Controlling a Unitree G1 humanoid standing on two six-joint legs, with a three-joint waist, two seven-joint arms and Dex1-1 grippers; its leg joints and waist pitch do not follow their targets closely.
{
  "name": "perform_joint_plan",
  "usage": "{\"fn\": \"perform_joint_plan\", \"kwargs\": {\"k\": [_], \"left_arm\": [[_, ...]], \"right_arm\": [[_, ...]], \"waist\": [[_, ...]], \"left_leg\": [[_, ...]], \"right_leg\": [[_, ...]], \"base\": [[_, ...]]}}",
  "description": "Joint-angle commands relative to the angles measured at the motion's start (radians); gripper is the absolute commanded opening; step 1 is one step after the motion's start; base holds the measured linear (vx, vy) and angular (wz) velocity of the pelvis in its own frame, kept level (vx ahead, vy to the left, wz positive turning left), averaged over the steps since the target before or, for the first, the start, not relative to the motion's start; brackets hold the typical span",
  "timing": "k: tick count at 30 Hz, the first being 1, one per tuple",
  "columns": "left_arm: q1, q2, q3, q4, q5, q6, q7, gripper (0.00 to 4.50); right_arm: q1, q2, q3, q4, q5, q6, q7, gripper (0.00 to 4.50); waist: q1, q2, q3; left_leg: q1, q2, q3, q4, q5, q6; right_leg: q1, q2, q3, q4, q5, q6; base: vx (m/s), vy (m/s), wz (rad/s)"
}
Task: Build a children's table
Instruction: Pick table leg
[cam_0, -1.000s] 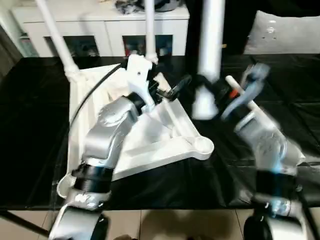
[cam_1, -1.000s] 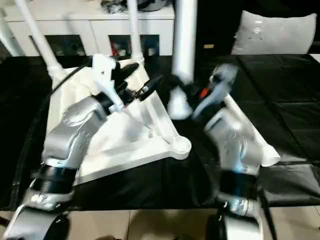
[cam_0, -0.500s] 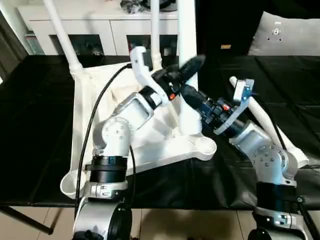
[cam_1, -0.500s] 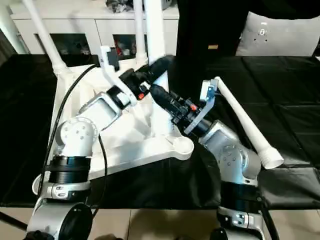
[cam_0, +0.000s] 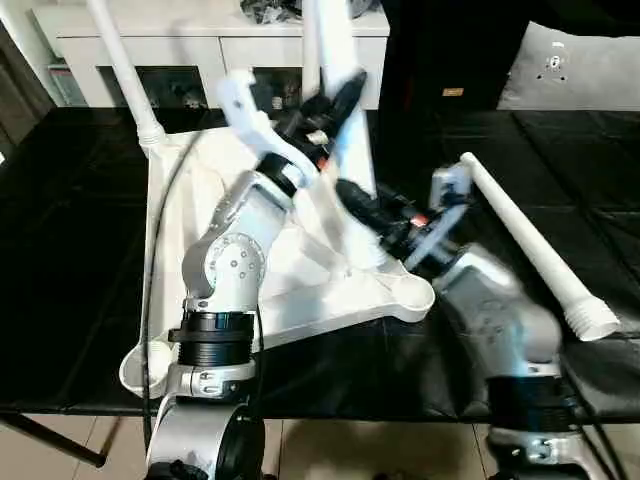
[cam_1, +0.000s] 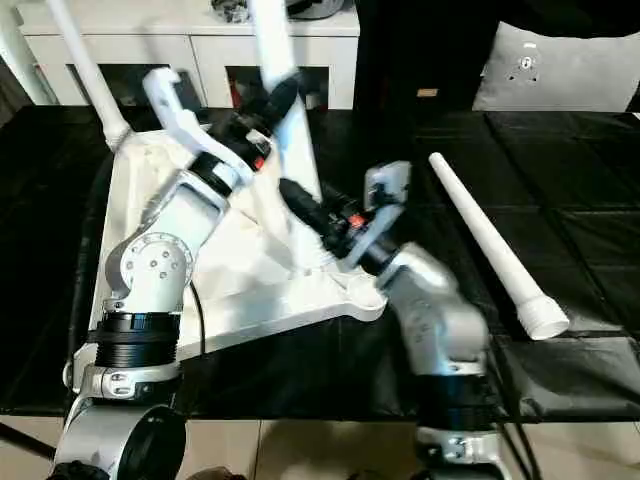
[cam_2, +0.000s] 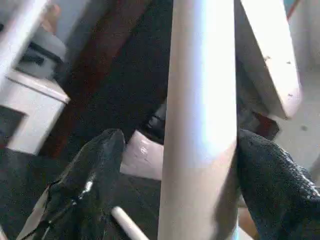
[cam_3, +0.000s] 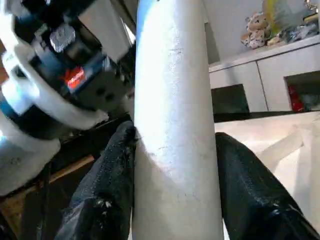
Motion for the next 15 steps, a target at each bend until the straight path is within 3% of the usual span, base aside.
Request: {"fn": "perform_joint_plan", "kwargs": {"k": [1,5,15], "left_arm": [[-0.007,-0.073,-0.002,-0.015,0.032,-0.023,0.015,3.29],[0.003,-0.058,-0.035,-0.003,0.054,-0.044,0.010,2.90],[0.016,-0.053,-0.066,0.017,0.049,-0.067,0.009,2.16]], "right_arm": [[0.007,-0.004,0.015,-0.019,-0.006,-0.040,0.000,1.88],[0.018,-0.003,0.034,-0.015,-0.028,-0.071,0.000,1.88],[0.014,-0.019,0.060,0.014,-0.056,-0.121,-0.011,1.88]], "waist": [[0.000,-0.015,-0.074],[0.001,-0.016,-0.074],[-0.002,-0.020,-0.072]], "left_leg": [[0.001,0.034,-0.010,-0.064,-0.086,0.076],[0.000,0.034,-0.009,-0.063,-0.079,0.089],[0.000,0.033,-0.008,-0.063,-0.100,0.085]], "right_leg": [[0.063,-0.057,0.041,-0.069,-0.177,-0.167],[0.064,-0.058,0.042,-0.065,-0.141,-0.187],[0.065,-0.058,0.042,-0.068,-0.177,-0.185]], "base": [[0.000,0.000,0.00],[0.000,0.000,0.00],[0.000,0.000,0.00]]}}
